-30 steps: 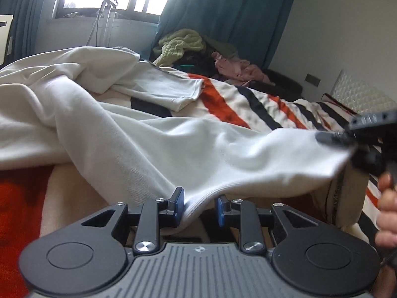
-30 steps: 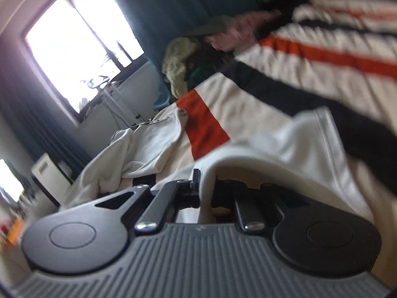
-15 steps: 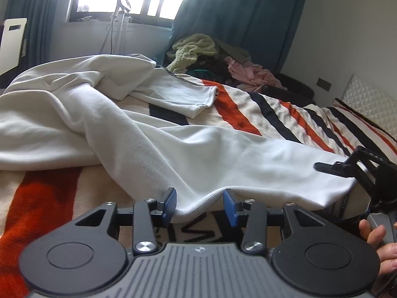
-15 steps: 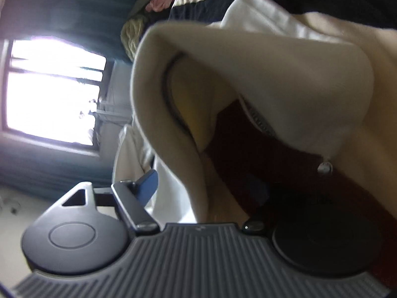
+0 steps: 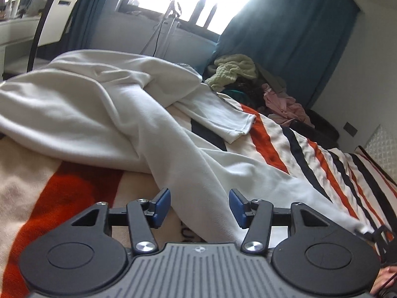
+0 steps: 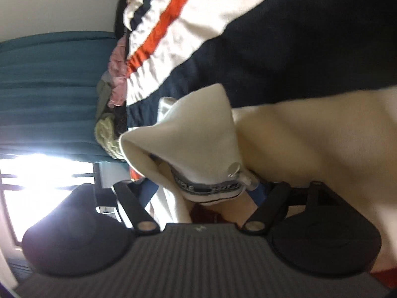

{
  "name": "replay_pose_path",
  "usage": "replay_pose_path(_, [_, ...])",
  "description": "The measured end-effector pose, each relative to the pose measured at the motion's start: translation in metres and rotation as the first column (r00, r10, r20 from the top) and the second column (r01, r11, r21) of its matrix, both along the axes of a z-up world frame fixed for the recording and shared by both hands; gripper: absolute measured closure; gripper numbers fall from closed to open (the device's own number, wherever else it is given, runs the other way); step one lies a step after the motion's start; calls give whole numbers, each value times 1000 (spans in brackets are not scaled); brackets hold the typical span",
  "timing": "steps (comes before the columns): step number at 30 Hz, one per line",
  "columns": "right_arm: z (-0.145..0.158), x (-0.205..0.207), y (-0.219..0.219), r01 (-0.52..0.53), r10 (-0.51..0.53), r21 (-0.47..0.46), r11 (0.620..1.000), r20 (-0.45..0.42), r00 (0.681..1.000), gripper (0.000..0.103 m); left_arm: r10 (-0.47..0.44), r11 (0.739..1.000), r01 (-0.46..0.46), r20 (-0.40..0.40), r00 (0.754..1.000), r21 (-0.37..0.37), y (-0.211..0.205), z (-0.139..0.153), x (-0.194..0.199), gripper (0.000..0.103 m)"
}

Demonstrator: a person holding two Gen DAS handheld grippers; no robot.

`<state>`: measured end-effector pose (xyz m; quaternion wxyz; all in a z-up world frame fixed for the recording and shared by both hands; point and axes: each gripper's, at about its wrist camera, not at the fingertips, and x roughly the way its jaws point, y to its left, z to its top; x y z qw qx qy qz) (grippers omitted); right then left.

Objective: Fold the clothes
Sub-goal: 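Fold the waistband with the right gripper over the legs, then open the left gripper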

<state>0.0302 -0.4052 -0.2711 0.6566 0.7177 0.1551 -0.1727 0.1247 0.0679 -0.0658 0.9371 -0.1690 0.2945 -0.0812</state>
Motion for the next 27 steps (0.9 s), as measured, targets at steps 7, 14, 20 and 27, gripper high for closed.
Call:
replay_pose_path(7, [3,-3,-2,-43,23,142,989,142,990,18,2,1000,-2,12,1000,6,-2,2,-2,48])
replay_pose_path(14, [-20,19,-10,-30,39,258,966,-30,999,20,65,998,-65,8,998,5,0,2,-2,49])
replay_pose_path(20, [4,44,-22,-23,42,153,988,-120,992,36,130,990,-130,-1,991,-55,14,3,0,50])
replay_pose_path(27, [42,75,-56,-112,99,-121,986,-112,989,79,157,985,-156,1,988,-79,18,3,6,50])
